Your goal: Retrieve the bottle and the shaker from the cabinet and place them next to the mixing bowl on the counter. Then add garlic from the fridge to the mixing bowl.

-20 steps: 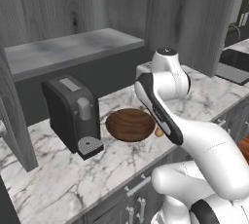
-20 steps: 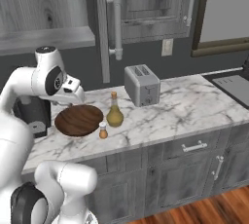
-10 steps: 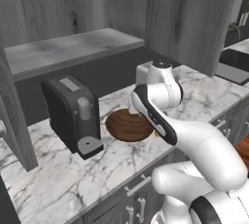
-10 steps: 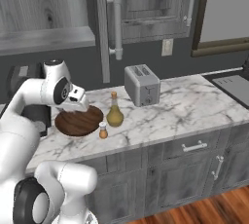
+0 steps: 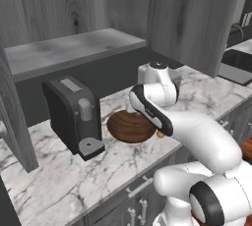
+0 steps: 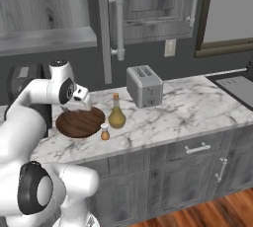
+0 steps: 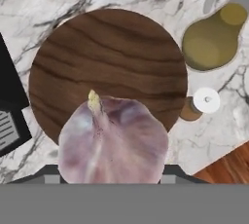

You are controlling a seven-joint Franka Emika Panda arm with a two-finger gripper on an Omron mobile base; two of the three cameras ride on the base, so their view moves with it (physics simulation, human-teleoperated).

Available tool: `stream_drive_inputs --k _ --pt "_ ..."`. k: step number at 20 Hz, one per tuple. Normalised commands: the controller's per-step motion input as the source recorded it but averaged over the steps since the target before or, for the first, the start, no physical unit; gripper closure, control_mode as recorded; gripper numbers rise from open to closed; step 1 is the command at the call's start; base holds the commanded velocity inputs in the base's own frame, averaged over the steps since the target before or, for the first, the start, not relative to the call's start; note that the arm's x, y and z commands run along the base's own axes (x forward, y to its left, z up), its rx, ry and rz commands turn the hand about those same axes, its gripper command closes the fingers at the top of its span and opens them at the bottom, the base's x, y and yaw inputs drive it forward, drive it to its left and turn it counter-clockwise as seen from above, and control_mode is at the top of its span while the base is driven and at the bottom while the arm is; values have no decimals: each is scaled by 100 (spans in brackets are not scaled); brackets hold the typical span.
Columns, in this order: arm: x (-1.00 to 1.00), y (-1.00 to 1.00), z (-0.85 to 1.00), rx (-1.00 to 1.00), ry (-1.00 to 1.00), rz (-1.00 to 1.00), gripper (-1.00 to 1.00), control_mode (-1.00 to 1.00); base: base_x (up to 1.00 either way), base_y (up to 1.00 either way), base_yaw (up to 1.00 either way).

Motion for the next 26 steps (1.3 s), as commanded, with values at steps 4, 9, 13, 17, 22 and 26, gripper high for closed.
stream_drive_inputs --k 4,9,13,17,22,26 --pt "34 24 -1 0 6 0 100 -100 0 0 0" --pt "47 10 -13 0 1 0 100 -100 0 0 0" --pt "43 0 -21 0 0 0 100 -100 0 0 0" --pt "23 0 -34 0 0 0 100 -100 0 0 0" --pt "3 0 -32 0 0 0 100 -100 0 0 0" --pt "0 0 -38 0 2 0 100 -100 0 0 0"
